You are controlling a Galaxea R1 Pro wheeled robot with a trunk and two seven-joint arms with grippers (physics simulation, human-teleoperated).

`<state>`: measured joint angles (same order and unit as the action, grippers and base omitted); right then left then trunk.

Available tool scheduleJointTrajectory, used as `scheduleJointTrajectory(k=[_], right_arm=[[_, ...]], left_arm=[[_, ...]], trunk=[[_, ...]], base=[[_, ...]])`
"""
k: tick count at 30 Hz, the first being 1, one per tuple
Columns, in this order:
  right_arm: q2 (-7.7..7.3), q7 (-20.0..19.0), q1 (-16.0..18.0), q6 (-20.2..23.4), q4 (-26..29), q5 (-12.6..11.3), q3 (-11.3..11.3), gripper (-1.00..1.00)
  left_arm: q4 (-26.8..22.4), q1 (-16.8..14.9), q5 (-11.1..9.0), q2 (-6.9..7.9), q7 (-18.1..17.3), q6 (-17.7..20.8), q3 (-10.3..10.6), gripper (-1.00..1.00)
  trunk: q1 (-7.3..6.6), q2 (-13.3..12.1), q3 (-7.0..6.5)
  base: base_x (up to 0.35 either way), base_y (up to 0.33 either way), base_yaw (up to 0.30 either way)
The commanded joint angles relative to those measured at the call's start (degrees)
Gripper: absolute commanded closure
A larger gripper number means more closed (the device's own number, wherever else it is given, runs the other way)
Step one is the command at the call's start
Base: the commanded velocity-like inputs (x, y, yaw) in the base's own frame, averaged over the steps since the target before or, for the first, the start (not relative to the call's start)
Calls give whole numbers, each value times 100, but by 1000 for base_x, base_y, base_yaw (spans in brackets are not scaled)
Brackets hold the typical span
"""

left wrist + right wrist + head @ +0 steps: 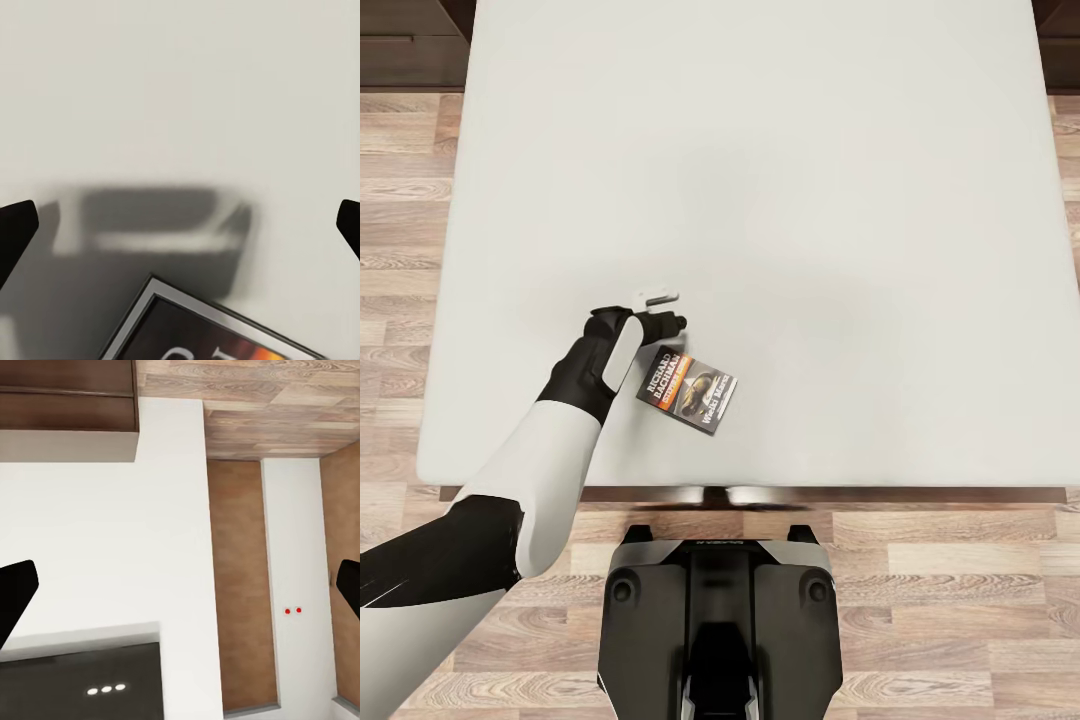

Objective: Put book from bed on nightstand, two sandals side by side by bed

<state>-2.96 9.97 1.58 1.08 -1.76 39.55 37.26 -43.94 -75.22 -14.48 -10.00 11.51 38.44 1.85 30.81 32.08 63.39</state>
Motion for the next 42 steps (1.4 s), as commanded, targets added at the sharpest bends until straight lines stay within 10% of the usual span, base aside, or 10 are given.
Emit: scheduleJointTrajectory(k=[1, 42], right_arm=[[-3, 31, 6, 9, -18, 61, 35, -100], [6, 31, 5, 11, -11, 61, 29, -100]], left_arm=[[6, -1, -56, 0, 51, 14, 8, -100], [101, -1, -63, 0, 219, -21, 8, -100]], trunk=[[2, 6, 4], [2, 6, 125]], base=[[0, 0, 0], [0, 0, 47]])
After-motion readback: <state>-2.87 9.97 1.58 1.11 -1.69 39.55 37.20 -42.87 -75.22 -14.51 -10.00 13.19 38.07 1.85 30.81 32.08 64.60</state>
